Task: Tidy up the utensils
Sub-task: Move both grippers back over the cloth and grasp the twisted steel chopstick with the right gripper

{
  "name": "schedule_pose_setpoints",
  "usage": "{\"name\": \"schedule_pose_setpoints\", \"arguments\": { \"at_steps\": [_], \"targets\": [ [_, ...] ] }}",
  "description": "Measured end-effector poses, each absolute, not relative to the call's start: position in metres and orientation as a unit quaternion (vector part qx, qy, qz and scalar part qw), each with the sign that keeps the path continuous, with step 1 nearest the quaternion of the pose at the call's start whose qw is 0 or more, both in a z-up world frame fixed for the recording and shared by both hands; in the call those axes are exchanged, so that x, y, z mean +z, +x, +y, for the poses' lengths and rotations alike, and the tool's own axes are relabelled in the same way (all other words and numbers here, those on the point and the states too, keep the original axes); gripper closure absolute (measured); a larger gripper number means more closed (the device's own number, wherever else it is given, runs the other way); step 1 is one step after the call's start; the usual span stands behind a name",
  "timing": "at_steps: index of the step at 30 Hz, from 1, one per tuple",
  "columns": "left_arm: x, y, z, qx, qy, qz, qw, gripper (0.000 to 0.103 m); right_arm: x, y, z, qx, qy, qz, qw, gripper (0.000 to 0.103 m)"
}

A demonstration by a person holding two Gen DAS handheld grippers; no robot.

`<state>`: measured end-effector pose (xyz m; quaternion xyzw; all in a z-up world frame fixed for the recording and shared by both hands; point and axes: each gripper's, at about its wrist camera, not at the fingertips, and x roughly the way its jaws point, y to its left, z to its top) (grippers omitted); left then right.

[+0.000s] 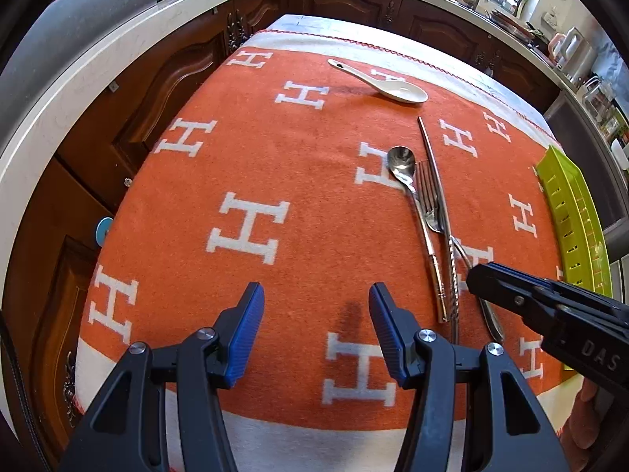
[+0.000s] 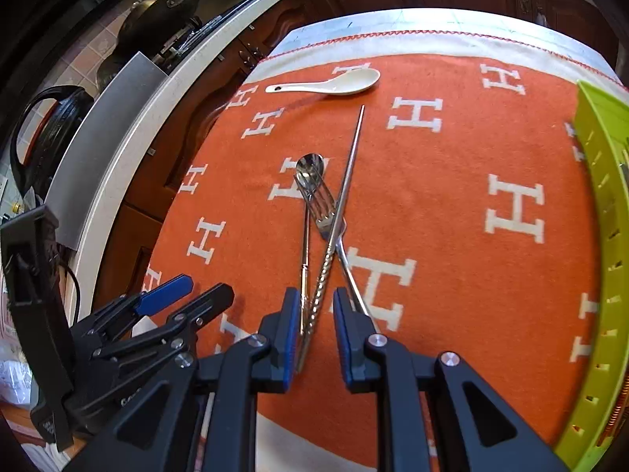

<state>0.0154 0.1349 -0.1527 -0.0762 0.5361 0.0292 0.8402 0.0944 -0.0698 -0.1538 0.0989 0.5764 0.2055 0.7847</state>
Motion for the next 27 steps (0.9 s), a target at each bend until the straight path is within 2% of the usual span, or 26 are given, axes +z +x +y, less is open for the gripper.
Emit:
{"name": "schedule_pose_setpoints", "arguments": {
  "at_steps": [9,18,27],
  "targets": [
    [-0.153,0.015,0.143,0.024,-0.079,0.533,0.842,0.049,-0.169,0.105,-0.055,0.166,0.087,0.594,0.782,0.088],
    [-0.153,0.02,0.143,0.015,-0.084,0.536,0.84,0.049,-0.166,0.102,-0.035,0.138,-0.005,0.58,0.803,0.096],
    [-0.151,0.037,0.136,-0.016,-0.109,0.535,0.838,0.049,-0.153,0.101,-0.065,0.153,0.075,0.573,0.802,0.097]
  ]
}}
